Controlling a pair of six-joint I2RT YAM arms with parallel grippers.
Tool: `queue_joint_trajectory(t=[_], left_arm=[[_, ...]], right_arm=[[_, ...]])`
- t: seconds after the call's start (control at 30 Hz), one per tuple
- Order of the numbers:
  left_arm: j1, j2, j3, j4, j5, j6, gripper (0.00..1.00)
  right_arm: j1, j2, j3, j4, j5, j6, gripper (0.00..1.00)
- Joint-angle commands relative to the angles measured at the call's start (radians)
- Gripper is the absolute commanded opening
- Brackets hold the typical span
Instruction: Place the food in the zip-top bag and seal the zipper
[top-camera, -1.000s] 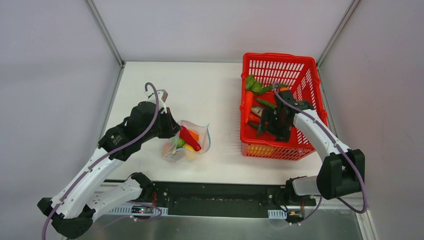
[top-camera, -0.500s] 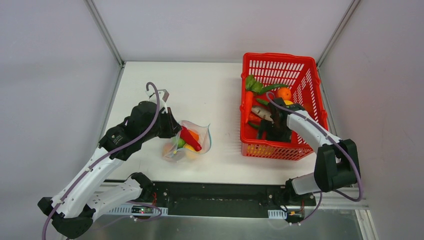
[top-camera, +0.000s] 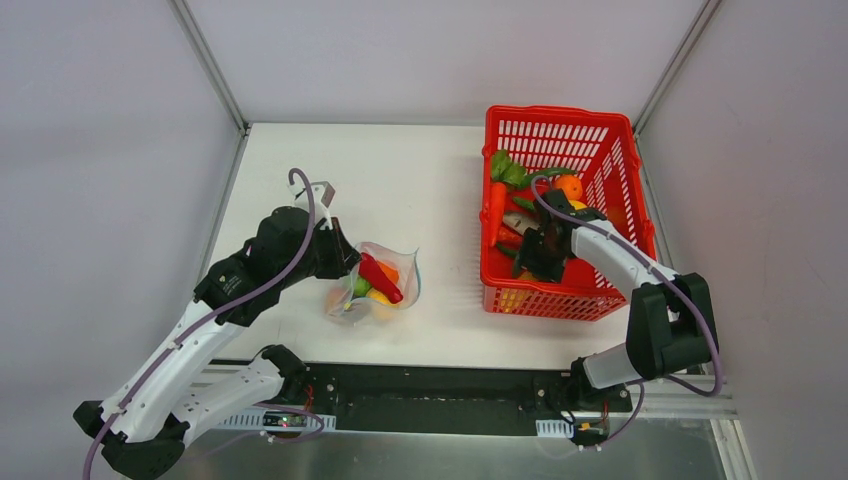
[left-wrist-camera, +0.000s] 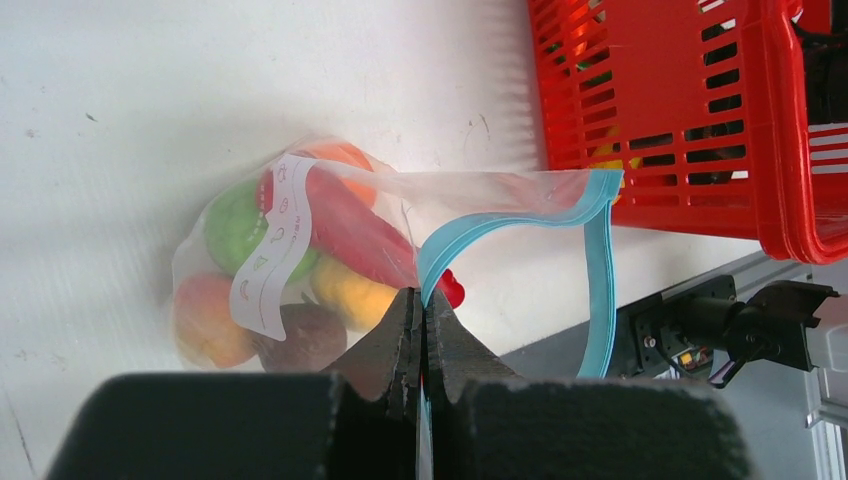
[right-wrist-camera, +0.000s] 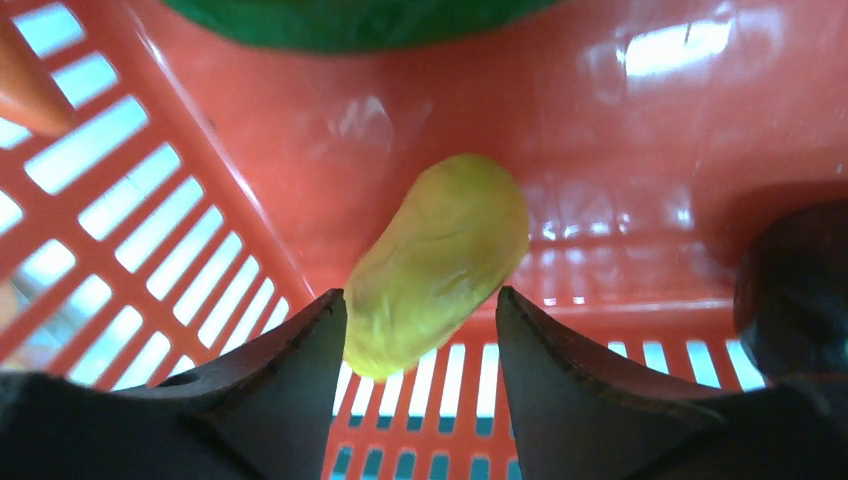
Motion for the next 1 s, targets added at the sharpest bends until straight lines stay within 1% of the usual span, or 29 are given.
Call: queue_joint_trajectory(t=[0.0,0.07,0.13,0.23,0.33,0.43,0.7,0.77,0.83,0.97], left_arm=[[0.010,-0.003,-0.003,0.032,0.008,0.004,0.00],[0.010,-0.006,-0.004,0.030,0.005,0.004,0.00],[0.010,-0.011,-0.005,0.029,0.001,0.001,0.00],[0.010,-0.014,-0.010,0.028,-0.002,0.000,0.00],[0.010,-0.014,-0.013,0.030,0.000,-0.006,0.00],[0.010,-0.015,-0.014,0.035,0.007,-0.013,0.00],[0.010,-0.015,-0.013,0.024,-0.002,-0.013,0.00],[0.010,-0.014,-0.012,0.023,-0.003,-0.013,0.00],[0.010,-0.014,-0.013,0.021,-0.006,-0.012,0.00],[0.010,-0.010,-0.007,0.014,-0.004,-0.013,0.00]], right_arm=[[-0.007,-0.005,-0.025,0.148,0.093,0.039,0.64],[-0.006,-0.025,-0.024,0.165,0.145,0.043,0.76],[-0.006,-0.050,-0.020,0.169,0.143,0.033,0.81],[-0.007,-0.084,-0.036,0.191,0.126,0.030,0.85],[-0.006,-0.085,-0.055,0.198,0.113,0.035,0.85],[-0.006,-0.063,-0.071,0.203,0.110,0.048,0.83],[-0.007,-0.006,-0.092,0.261,0.121,0.080,0.63],[-0.006,0.004,-0.091,0.263,0.134,0.078,0.63],[-0.006,0.007,-0.092,0.264,0.142,0.070,0.58],[-0.007,0.008,-0.096,0.275,0.148,0.063,0.58]])
